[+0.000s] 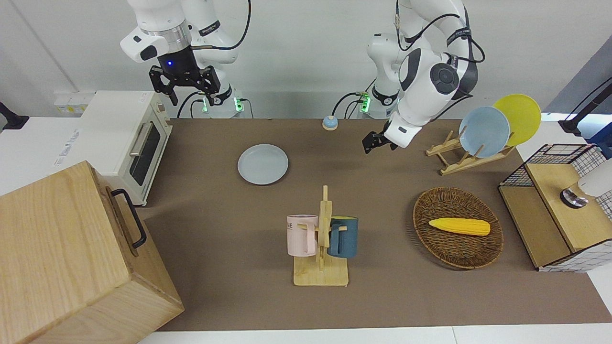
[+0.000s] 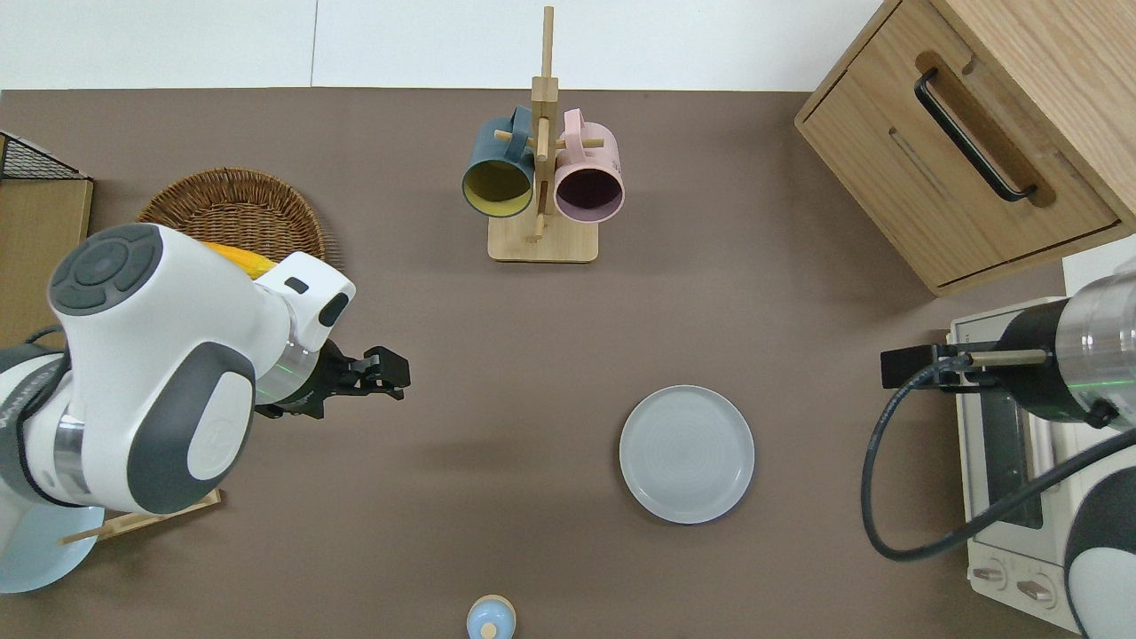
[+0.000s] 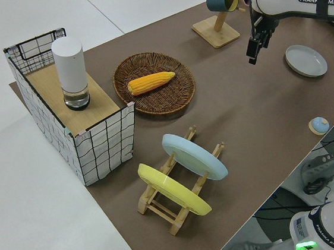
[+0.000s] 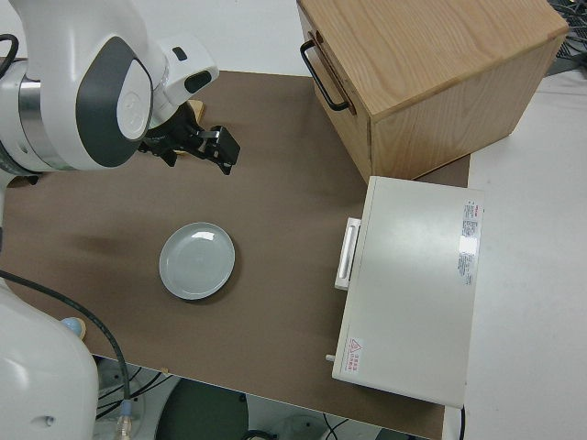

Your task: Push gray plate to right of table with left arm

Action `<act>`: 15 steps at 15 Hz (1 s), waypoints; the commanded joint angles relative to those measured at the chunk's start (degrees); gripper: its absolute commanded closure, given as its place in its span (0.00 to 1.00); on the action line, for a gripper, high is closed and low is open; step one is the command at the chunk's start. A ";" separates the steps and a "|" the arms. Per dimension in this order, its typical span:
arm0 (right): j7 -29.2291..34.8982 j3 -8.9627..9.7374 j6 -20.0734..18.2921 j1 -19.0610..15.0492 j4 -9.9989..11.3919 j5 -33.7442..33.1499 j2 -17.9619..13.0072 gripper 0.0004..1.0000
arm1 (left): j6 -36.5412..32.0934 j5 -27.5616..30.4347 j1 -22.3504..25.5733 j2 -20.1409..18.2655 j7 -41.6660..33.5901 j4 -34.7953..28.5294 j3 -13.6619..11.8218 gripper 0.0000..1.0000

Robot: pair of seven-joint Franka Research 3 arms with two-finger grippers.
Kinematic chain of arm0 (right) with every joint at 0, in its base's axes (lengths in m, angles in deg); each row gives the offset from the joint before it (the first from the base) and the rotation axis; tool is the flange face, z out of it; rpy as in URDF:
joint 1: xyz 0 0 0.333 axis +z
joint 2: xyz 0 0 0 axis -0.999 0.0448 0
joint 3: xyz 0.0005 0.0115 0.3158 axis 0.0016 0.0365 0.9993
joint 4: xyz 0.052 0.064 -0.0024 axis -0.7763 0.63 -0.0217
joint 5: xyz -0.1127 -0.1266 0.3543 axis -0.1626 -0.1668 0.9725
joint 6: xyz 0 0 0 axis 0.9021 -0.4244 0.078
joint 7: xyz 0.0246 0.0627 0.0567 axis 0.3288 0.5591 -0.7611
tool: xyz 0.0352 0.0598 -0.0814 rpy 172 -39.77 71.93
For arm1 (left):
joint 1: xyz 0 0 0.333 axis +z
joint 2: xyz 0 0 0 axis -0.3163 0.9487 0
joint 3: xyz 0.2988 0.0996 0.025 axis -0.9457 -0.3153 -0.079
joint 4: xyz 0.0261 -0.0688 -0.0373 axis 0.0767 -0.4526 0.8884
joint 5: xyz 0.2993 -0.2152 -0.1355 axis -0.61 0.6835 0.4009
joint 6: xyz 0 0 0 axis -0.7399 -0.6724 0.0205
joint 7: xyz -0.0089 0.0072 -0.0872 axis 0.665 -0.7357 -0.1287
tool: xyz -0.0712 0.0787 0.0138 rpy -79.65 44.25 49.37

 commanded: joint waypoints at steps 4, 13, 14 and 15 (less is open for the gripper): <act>0.59 0.83 0.01 -1.40 1.56 1.23 -1.57 0.00 | -8.35 -4.88 3.93 -3.09 -7.04 7.68 0.95 0.01; 0.59 0.83 0.01 -1.40 1.56 1.23 -1.57 0.00 | -14.09 -8.22 7.89 -5.02 -19.96 16.14 1.83 0.01; 0.59 0.83 -0.07 -1.40 1.56 1.23 -1.57 0.00 | -14.09 -8.22 7.98 -5.11 -19.88 16.14 1.74 0.01; 0.67 0.83 0.01 -1.40 1.56 1.23 -1.57 0.00 | -13.91 -8.13 8.16 -5.11 -19.88 16.14 1.39 0.01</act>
